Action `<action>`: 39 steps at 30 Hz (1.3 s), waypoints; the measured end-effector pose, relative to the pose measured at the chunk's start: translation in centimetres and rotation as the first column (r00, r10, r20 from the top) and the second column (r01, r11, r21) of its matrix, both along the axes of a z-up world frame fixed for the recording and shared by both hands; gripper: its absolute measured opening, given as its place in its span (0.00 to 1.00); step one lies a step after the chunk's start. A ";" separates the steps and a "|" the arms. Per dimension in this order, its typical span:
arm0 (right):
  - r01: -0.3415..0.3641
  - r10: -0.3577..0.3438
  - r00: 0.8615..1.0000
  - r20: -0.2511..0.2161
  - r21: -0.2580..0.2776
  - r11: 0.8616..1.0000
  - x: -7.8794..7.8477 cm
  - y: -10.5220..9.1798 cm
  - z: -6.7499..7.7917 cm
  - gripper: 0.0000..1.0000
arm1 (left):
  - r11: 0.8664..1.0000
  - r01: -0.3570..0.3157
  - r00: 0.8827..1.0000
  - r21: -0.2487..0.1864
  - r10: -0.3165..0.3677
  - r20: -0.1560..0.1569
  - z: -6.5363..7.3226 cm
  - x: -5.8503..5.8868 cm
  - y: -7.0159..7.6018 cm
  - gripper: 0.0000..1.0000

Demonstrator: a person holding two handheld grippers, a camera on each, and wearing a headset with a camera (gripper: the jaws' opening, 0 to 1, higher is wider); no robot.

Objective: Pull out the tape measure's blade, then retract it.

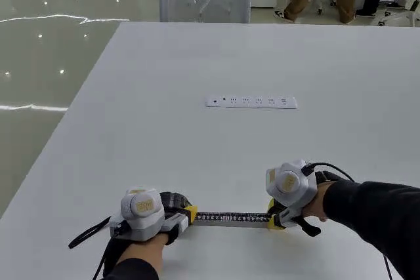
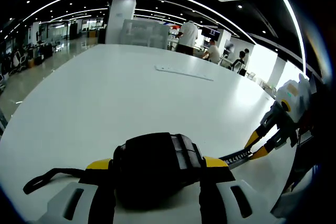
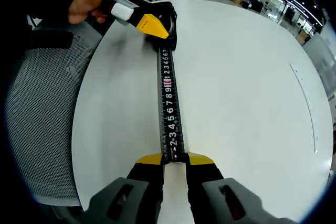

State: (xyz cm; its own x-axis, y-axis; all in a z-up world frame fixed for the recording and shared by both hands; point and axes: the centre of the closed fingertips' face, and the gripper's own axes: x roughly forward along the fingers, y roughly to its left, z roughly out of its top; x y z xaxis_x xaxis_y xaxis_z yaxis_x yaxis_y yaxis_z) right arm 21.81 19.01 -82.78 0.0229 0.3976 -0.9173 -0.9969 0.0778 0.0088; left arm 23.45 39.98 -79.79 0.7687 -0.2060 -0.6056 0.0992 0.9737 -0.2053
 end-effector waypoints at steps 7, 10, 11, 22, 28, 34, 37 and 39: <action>-0.010 0.010 1.000 0.003 0.008 1.000 0.0 0.1 0.0 0.13 | 1.000 0.019 1.000 -0.014 -0.019 0.003 0.1 -0.1 0.0 0.60; -0.013 0.013 1.000 0.004 0.012 1.000 0.0 0.3 -0.1 0.13 | 1.000 0.025 1.000 -0.013 -0.025 0.003 0.1 -0.1 0.0 0.60; -0.013 0.013 1.000 0.004 0.012 1.000 0.0 0.3 -0.1 0.13 | 1.000 0.024 1.000 -0.015 -0.024 0.004 0.1 -0.1 0.0 0.60; -0.010 0.010 1.000 0.009 0.028 1.000 -0.1 1.2 0.0 0.12 | 0.999 0.028 1.000 -0.025 -0.028 0.003 0.1 -0.1 0.0 0.60; -0.006 0.006 1.000 0.011 0.034 0.999 0.0 1.7 0.0 0.12 | 0.999 0.028 1.000 -0.026 -0.028 0.000 0.1 -0.1 -0.1 0.60; -0.002 0.002 1.000 0.014 0.042 0.999 0.0 2.1 0.0 0.13 | 0.999 0.027 1.000 -0.030 -0.028 -0.002 0.1 -0.1 0.0 0.60; -0.004 0.004 1.000 0.014 0.044 0.999 0.0 2.4 0.0 0.13 | 0.999 0.029 1.000 -0.029 -0.029 -0.002 0.2 -0.1 0.0 0.60; -0.003 0.003 1.000 0.013 0.047 0.999 0.0 2.6 0.0 0.13 | 0.999 0.030 1.000 -0.028 -0.030 -0.003 0.1 -0.1 0.0 0.60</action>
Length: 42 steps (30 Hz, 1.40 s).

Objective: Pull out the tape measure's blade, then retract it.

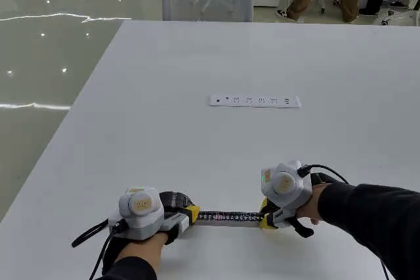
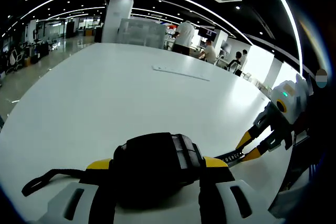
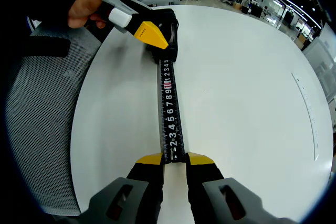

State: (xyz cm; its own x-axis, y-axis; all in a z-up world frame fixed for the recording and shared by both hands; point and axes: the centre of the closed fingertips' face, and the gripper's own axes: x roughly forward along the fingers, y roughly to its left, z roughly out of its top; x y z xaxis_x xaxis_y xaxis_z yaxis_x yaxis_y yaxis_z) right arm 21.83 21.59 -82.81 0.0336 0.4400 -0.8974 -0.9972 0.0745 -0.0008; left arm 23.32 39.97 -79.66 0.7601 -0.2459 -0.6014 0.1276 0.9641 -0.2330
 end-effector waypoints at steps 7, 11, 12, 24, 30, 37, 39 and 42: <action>-0.003 0.003 1.000 -0.001 0.004 1.000 0.0 0.6 0.0 0.13 | 1.000 -0.001 1.000 -0.002 0.001 -0.003 -0.1 0.0 0.0 0.60; -0.006 0.006 1.000 0.001 0.005 1.000 -0.1 0.9 0.1 0.13 | 1.000 -0.001 1.000 -0.002 0.001 -0.002 0.0 0.1 0.0 0.60; -0.006 0.006 1.000 0.002 0.005 1.000 -0.1 1.0 0.1 0.13 | 1.000 -0.001 1.000 -0.002 0.001 -0.002 -0.1 0.0 0.1 0.60; -0.012 0.012 1.000 0.002 0.018 1.000 -0.2 2.3 -0.1 0.13 | 1.000 0.000 1.000 -0.005 0.000 -0.003 -0.1 0.0 0.0 0.60; -0.009 0.009 1.000 -0.005 0.024 1.000 -0.2 3.0 0.0 0.13 | 1.000 0.002 1.000 -0.006 -0.002 -0.003 -0.1 0.0 0.0 0.60; -0.010 0.010 1.000 -0.003 0.038 0.999 -0.1 3.8 0.1 0.13 | 1.000 0.001 1.000 -0.006 -0.001 -0.003 0.0 0.0 0.0 0.60; -0.009 0.009 1.000 -0.002 0.042 0.999 -0.1 4.0 0.1 0.13 | 1.000 0.000 1.000 -0.006 0.000 -0.003 0.0 0.0 0.0 0.60; -0.008 0.008 1.000 -0.003 0.047 0.999 -0.1 4.3 0.1 0.13 | 1.000 0.000 1.000 -0.006 0.000 -0.003 0.0 0.0 0.0 0.60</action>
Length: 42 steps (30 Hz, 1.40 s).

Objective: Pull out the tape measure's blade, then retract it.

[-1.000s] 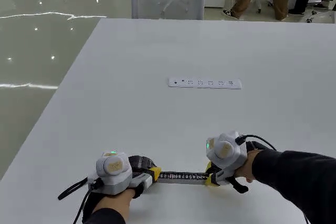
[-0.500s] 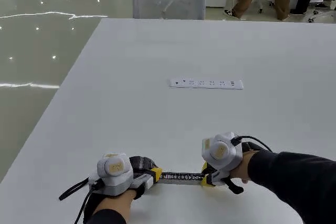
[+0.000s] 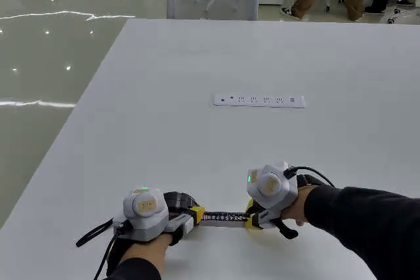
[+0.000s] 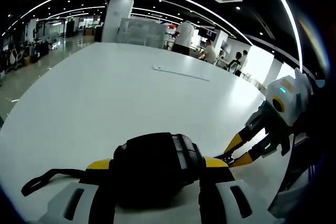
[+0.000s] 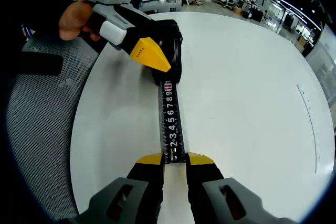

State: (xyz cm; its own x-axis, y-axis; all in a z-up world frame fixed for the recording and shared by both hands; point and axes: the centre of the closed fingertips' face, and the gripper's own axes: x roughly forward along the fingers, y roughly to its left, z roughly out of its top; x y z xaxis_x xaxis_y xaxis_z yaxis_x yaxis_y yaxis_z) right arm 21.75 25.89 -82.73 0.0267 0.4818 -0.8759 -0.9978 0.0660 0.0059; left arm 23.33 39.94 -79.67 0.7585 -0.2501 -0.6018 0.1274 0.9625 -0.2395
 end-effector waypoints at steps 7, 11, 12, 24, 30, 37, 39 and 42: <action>-0.002 0.002 1.000 -0.002 0.011 1.000 0.0 0.9 0.0 0.13 | 1.000 -0.002 1.000 0.000 0.002 -0.003 0.0 0.0 0.0 0.60; 0.005 -0.005 1.000 -0.003 0.022 1.000 0.1 1.4 0.0 0.13 | 1.000 -0.001 1.000 0.000 0.001 -0.005 0.0 0.0 0.0 0.60; 0.007 -0.007 1.000 -0.004 0.025 1.000 0.1 1.5 0.0 0.13 | 1.000 -0.001 1.000 0.000 0.001 -0.005 0.0 0.0 0.0 0.60; 0.020 -0.019 1.000 -0.013 0.042 0.999 0.1 2.7 0.0 0.13 | 1.000 -0.004 1.000 -0.004 0.004 -0.009 -0.1 0.0 0.0 0.60; 0.009 -0.009 1.000 -0.003 0.052 0.999 0.1 3.6 0.1 0.13 | 1.000 -0.001 1.000 -0.005 0.001 -0.009 -0.1 0.1 0.1 0.60; 0.020 -0.020 1.000 -0.010 0.064 0.998 0.0 4.7 0.0 0.12 | 1.000 -0.001 1.000 -0.007 0.001 -0.008 -0.1 0.0 0.0 0.60; 0.021 -0.020 1.000 -0.014 0.066 0.998 -0.1 4.9 0.0 0.12 | 1.000 -0.001 1.000 -0.007 0.001 -0.008 0.0 0.0 0.0 0.60; 0.017 -0.016 1.000 -0.015 0.068 0.998 -0.1 5.2 0.0 0.12 | 1.000 0.000 1.000 -0.008 0.000 -0.009 0.0 0.0 0.0 0.60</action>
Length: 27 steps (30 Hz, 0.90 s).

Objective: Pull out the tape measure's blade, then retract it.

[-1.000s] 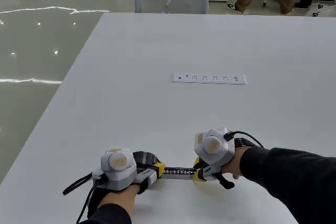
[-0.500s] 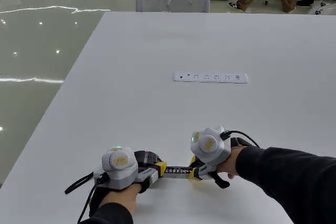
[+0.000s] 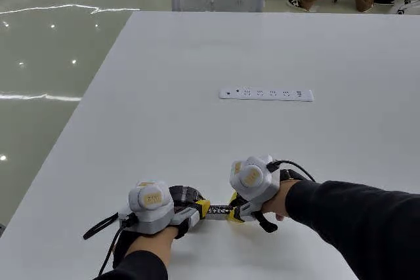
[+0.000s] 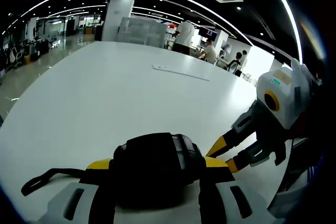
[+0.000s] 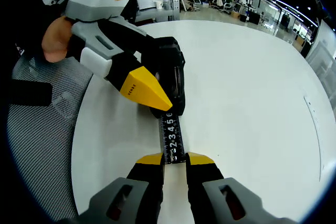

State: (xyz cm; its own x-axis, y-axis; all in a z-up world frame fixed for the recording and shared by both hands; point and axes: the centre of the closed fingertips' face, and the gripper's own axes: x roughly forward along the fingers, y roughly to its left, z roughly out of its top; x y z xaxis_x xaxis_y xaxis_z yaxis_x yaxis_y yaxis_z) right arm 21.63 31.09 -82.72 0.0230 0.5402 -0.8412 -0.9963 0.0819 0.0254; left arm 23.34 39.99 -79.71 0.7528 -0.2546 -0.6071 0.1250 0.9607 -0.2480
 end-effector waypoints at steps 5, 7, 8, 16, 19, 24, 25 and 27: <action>-0.009 0.009 1.000 0.003 0.012 1.000 0.0 0.8 0.0 0.12 | 1.000 0.000 1.000 -0.002 0.001 0.002 0.0 0.0 0.0 0.60; -0.010 0.010 1.000 0.007 0.018 1.000 0.1 1.1 0.0 0.12 | 1.000 0.000 1.000 -0.002 0.000 0.001 0.0 0.0 0.0 0.60; -0.005 0.005 1.000 0.002 0.025 1.000 0.0 1.2 0.0 0.12 | 1.000 0.000 1.000 -0.003 0.000 0.002 0.0 0.0 0.0 0.60; 0.012 -0.011 1.000 -0.016 0.057 0.998 -0.1 2.3 0.1 0.12 | 1.000 0.003 1.000 -0.005 -0.003 0.000 0.0 0.0 0.0 0.60; 0.026 -0.024 0.999 -0.026 0.070 0.997 0.0 2.9 0.0 0.12 | 1.000 0.002 1.000 -0.006 -0.002 0.000 0.0 0.0 0.0 0.60; 0.027 -0.024 0.999 -0.035 0.077 0.997 -0.1 3.8 0.0 0.12 | 1.000 0.003 1.000 -0.008 -0.003 -0.002 -0.1 0.0 0.1 0.60; 0.024 -0.021 0.999 -0.034 0.076 0.997 -0.1 3.9 0.0 0.12 | 1.000 0.003 1.000 -0.008 -0.003 -0.001 -0.1 0.0 0.1 0.60; 0.022 -0.020 0.999 -0.033 0.075 0.997 -0.1 4.2 0.0 0.12 | 1.000 0.004 1.000 -0.009 -0.004 -0.001 -0.1 0.0 0.0 0.60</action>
